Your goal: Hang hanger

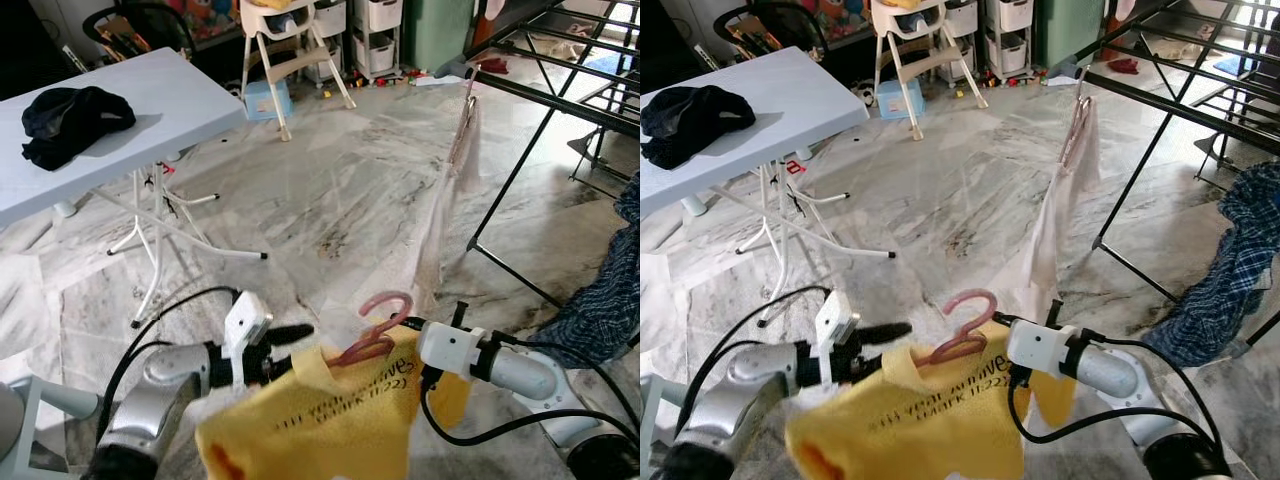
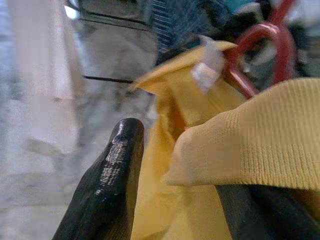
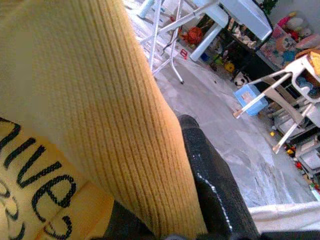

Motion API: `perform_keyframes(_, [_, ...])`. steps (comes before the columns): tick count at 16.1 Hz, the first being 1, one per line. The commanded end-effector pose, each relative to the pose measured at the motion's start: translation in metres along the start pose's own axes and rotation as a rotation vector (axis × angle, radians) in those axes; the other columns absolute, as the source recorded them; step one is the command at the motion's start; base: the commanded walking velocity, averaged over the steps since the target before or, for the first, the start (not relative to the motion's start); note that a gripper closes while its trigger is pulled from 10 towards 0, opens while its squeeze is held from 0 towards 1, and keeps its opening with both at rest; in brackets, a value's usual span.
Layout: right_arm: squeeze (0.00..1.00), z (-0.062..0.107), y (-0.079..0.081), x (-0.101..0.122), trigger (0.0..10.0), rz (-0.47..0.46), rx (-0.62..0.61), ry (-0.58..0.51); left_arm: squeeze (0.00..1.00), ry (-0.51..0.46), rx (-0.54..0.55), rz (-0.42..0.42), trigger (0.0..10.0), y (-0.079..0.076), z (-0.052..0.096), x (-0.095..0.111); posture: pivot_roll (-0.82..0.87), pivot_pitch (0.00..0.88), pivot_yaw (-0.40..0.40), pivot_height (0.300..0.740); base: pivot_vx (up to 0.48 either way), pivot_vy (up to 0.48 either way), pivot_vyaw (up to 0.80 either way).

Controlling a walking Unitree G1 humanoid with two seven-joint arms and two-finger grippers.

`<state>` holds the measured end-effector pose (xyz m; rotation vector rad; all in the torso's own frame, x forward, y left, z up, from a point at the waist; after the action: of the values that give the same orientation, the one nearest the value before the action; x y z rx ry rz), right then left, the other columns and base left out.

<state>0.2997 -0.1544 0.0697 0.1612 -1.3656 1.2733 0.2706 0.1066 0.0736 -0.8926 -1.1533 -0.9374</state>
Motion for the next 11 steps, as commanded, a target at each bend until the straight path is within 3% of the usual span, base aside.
perform_keyframes(1, [0.00,-0.004,-0.010,0.005,0.0,-0.003,-0.050,-0.017,0.00,0.004,-0.027,-0.004,0.0,-0.003,0.004,0.002,-0.12,0.072,0.151,0.740,0.000,0.000,0.00])
perform_keyframes(4, [0.00,-0.007,-0.020,0.006,0.0,0.014,-0.095,-0.014,0.00,-0.001,-0.018,-0.021,0.0,-0.003,0.004,0.003,-0.12,0.076,0.149,0.740,0.000,0.000,0.00])
perform_keyframes(6, [0.00,-0.008,-0.036,0.007,0.0,0.031,-0.165,-0.002,0.00,-0.030,0.069,-0.078,0.0,0.011,0.001,0.012,-0.12,0.073,0.146,0.740,0.000,0.000,0.00])
perform_keyframes(8, [0.00,-0.006,-0.037,0.007,0.0,0.019,-0.184,-0.002,0.00,-0.052,0.152,-0.106,0.0,0.021,0.000,0.018,-0.13,0.069,0.144,0.740,0.000,0.000,0.00])
perform_keyframes(11, [0.00,-0.006,-0.040,0.003,0.0,0.024,-0.217,0.014,0.00,-0.061,0.174,-0.099,0.0,0.014,0.001,0.014,-0.12,0.069,0.141,0.740,0.000,0.000,0.00])
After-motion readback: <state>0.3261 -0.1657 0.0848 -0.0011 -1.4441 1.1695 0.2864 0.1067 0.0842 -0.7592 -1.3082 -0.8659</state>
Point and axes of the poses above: a point about 5 cm out from each wrist's last joint towards the gripper, its own z axis pointing back from the gripper into the wrist, its own x axis along the axis of the wrist's last joint, y = z × x, the point moved 3 cm from there along -z, pointing out of the wrist towards the gripper, and after that the axes turned 6 degrees about -z, right-handed, at the moved point
